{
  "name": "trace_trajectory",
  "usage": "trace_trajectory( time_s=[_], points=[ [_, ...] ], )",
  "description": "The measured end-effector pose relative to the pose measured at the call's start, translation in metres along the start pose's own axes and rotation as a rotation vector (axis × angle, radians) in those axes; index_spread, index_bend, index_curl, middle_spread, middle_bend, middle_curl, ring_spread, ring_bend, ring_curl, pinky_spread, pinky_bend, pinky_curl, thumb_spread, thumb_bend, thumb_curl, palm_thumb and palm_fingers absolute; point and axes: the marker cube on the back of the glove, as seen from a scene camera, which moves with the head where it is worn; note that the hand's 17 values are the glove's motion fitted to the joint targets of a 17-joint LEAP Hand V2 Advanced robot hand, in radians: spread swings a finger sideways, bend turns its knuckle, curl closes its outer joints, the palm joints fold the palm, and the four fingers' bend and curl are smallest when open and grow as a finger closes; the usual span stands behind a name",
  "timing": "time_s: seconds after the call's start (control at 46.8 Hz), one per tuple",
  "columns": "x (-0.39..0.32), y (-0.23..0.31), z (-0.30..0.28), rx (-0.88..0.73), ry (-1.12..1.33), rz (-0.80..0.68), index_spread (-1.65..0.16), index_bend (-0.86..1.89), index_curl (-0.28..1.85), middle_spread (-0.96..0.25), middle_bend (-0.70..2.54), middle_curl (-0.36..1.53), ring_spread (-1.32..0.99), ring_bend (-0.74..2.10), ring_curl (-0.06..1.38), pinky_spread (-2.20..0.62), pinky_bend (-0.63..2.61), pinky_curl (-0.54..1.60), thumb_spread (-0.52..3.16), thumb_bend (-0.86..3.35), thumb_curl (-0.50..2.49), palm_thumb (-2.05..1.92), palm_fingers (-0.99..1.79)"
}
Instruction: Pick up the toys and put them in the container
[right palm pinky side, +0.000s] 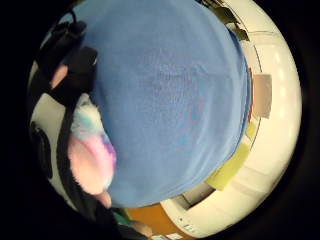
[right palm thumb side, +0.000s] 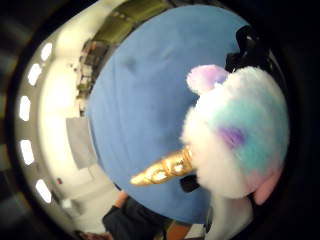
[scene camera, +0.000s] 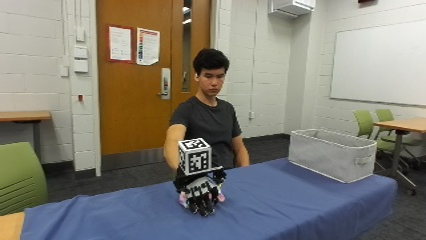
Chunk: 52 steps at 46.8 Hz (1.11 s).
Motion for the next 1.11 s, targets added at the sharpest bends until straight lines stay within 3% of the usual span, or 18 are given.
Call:
trace_trajectory(
  time_s=[0.171,0.192,0.213,0.406,0.448,0.47,0.683,1.11],
  points=[
    [-0.008,0.002,-0.014,0.076,0.084,-0.003,-0.36,0.70,0.59,-0.17,0.34,0.27,-0.31,0.65,0.26,-0.17,0.79,0.33,1.19,0.27,0.40,0.57,0.67],
    [-0.009,0.001,-0.016,0.082,0.084,0.000,-0.36,0.73,0.60,-0.16,0.30,0.26,-0.32,0.61,0.23,-0.16,0.74,0.30,1.20,0.26,0.40,0.57,0.56],
    [-0.010,0.000,-0.018,0.085,0.081,0.003,-0.36,0.65,0.59,-0.18,0.36,0.29,-0.35,0.71,0.28,-0.20,0.83,0.34,1.20,0.28,0.41,0.60,0.74],
    [-0.028,-0.002,-0.023,-0.014,0.032,-0.002,-0.36,0.28,0.56,-0.31,0.71,0.42,-0.42,1.05,0.40,-0.40,0.81,0.35,0.97,0.24,0.52,0.66,1.24],
    [-0.034,-0.001,-0.028,-0.021,0.029,-0.007,-0.36,0.24,0.56,-0.32,0.71,0.42,-0.42,1.06,0.41,-0.42,0.81,0.35,0.94,0.24,0.54,0.67,1.14],
    [-0.038,0.000,-0.032,-0.020,0.029,-0.012,-0.36,0.24,0.57,-0.33,0.81,0.46,-0.42,1.10,0.43,-0.43,0.81,0.36,0.91,0.23,0.55,0.67,1.27],
    [-0.097,0.004,-0.099,0.051,0.020,-0.089,-0.39,0.21,0.66,-0.34,0.99,0.55,-0.41,1.22,0.50,-0.46,0.84,0.39,0.77,0.22,0.66,0.67,1.23],
    [-0.359,0.054,-0.264,0.282,-0.040,-0.498,-0.43,0.17,0.87,-0.32,1.09,0.63,-0.38,1.31,0.54,-0.47,0.86,0.41,0.65,0.21,0.84,0.65,1.15]
  ],
)
